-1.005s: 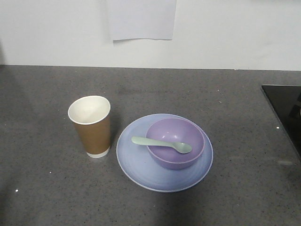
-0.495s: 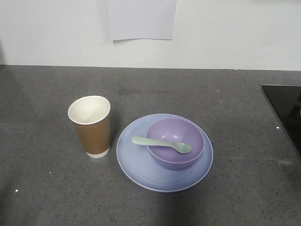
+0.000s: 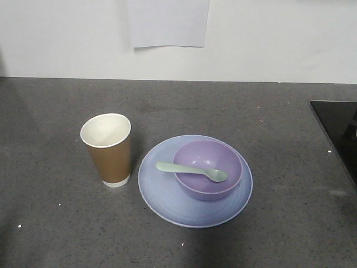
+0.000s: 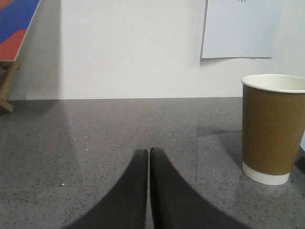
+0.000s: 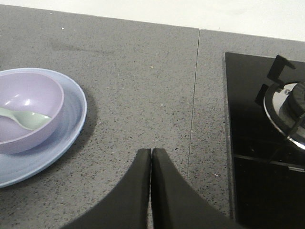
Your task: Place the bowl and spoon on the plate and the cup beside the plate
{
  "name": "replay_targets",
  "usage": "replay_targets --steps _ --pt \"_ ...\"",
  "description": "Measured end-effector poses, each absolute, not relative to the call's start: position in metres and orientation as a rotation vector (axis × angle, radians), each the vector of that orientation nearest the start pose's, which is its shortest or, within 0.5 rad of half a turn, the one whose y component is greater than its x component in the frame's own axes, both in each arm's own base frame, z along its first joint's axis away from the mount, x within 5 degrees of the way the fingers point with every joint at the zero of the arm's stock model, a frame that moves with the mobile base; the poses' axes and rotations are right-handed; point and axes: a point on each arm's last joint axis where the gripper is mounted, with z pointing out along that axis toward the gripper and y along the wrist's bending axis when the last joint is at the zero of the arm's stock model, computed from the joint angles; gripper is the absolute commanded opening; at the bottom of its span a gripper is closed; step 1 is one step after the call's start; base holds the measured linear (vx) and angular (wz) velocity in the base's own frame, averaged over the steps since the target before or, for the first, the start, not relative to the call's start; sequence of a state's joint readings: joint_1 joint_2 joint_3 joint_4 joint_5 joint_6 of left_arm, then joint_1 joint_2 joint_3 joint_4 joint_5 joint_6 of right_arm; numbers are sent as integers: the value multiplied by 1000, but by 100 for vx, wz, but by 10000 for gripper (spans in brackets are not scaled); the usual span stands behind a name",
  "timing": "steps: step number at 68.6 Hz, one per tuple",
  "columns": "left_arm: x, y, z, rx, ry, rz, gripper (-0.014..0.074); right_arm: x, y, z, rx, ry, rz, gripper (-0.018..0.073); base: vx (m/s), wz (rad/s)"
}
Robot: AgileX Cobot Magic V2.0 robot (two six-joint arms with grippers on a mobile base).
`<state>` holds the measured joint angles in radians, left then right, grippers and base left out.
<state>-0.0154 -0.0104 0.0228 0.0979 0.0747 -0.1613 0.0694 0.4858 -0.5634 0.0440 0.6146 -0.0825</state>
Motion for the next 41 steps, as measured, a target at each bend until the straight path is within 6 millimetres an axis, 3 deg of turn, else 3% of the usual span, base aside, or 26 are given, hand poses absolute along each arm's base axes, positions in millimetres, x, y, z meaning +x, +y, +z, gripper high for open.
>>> replay_targets --steps 41 --pt "57 0 199 -44 1570 -56 -6 61 4 228 -84 1584 20 -11 0 0"
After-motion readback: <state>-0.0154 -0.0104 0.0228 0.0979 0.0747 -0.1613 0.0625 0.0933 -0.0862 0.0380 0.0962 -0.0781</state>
